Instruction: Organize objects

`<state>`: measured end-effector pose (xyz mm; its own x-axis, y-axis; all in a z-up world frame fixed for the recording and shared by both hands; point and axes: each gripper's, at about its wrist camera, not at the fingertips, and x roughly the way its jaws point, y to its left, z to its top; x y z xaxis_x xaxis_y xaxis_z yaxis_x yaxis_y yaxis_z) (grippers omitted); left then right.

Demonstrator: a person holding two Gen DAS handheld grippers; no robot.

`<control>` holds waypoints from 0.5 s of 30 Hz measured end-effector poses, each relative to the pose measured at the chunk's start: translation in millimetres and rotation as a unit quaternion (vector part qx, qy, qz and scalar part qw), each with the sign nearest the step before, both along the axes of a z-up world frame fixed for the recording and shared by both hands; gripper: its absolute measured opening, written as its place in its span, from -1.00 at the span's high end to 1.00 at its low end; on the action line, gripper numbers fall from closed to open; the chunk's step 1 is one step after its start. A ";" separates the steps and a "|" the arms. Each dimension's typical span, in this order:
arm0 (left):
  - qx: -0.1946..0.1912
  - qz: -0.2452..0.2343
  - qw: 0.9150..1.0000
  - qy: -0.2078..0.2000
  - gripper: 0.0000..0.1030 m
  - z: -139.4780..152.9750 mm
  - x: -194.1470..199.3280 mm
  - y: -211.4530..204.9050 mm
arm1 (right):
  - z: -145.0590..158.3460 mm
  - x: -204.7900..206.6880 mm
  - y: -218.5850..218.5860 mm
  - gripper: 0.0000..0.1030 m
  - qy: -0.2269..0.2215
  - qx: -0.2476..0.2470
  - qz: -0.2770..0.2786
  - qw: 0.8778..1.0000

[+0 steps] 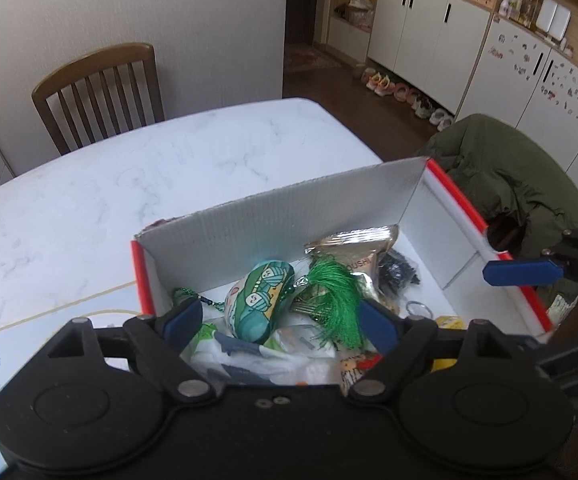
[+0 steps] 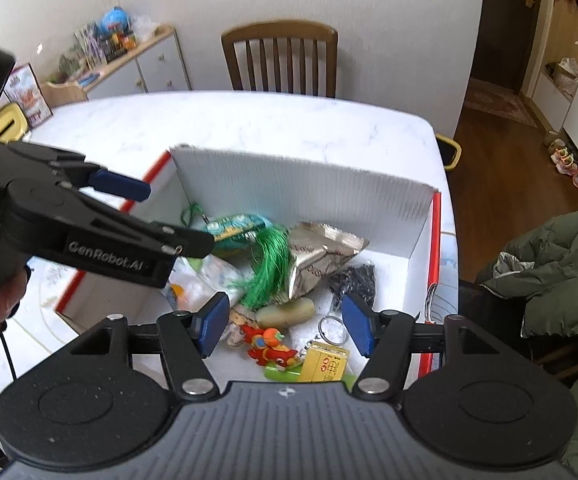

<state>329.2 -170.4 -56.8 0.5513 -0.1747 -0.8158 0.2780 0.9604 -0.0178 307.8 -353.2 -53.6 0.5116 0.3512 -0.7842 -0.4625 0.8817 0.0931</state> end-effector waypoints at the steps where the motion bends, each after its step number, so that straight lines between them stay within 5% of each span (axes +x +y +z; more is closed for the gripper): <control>1: -0.001 -0.001 1.000 -0.005 -0.65 3.4 -3.6 0.5 | 3.0 -2.0 -0.5 -0.23 -0.004 0.003 -0.002 1.000; 15: -0.019 -0.011 0.997 -0.074 -0.75 43.5 -58.8 27.7 | 29.6 -45.0 -1.4 -0.36 -0.044 0.054 -0.026 0.997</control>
